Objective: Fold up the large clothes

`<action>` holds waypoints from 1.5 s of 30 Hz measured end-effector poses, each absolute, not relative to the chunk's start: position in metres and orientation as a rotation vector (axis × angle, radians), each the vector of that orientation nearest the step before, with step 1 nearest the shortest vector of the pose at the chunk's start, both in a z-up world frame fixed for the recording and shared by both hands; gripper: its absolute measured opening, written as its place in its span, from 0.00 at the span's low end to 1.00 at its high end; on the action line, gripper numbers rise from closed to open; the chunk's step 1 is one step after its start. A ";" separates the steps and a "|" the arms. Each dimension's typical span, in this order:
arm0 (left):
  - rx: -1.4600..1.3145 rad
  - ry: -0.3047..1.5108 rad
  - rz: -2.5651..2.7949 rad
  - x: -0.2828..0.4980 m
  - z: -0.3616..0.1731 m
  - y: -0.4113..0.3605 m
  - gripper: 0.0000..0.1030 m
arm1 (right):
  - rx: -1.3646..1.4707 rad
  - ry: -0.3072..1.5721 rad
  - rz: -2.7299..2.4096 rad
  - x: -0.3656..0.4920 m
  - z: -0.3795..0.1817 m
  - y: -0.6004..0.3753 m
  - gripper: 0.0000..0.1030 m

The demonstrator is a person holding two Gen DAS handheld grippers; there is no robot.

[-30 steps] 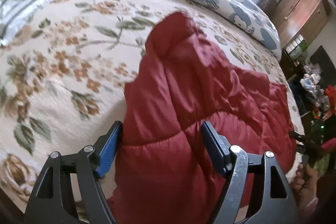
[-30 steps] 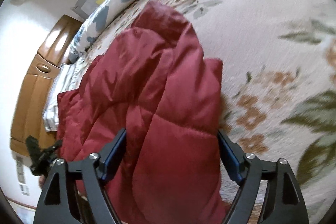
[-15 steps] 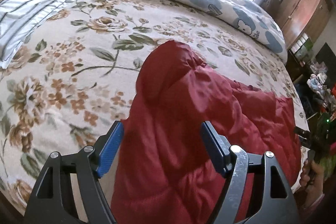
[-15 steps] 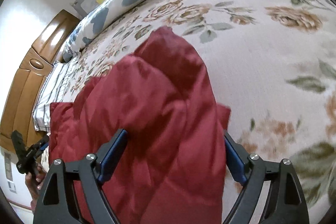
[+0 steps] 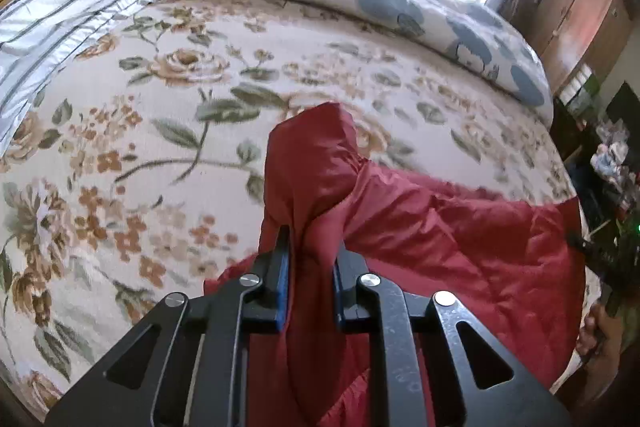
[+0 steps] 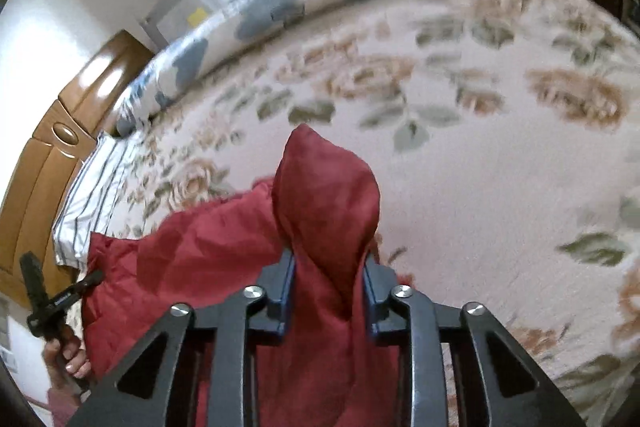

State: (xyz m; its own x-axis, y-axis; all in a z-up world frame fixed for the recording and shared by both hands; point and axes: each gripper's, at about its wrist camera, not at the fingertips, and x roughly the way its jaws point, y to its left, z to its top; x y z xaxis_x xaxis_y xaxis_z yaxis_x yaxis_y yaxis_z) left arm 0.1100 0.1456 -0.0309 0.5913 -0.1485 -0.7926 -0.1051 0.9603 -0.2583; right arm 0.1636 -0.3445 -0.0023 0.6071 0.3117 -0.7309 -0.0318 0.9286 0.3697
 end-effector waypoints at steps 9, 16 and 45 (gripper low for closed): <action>-0.288 0.978 0.015 0.150 -0.048 0.142 0.14 | 0.344 0.892 0.106 0.193 -0.017 -0.345 0.22; -0.311 1.042 0.025 0.164 -0.082 0.141 0.14 | 0.348 0.945 0.067 0.202 -0.049 -0.348 0.23; -0.300 0.894 -0.113 0.059 -0.008 0.108 0.20 | 0.384 0.943 -0.018 0.192 -0.053 -0.361 0.56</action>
State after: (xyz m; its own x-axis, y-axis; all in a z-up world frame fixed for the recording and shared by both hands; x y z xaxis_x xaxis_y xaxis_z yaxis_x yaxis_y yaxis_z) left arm 0.0589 0.1075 -0.0079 0.6236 -0.2211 -0.7499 -0.0275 0.9524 -0.3036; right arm 0.1925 -0.3614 -0.0526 0.5926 0.1509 -0.7912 0.1812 0.9321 0.3136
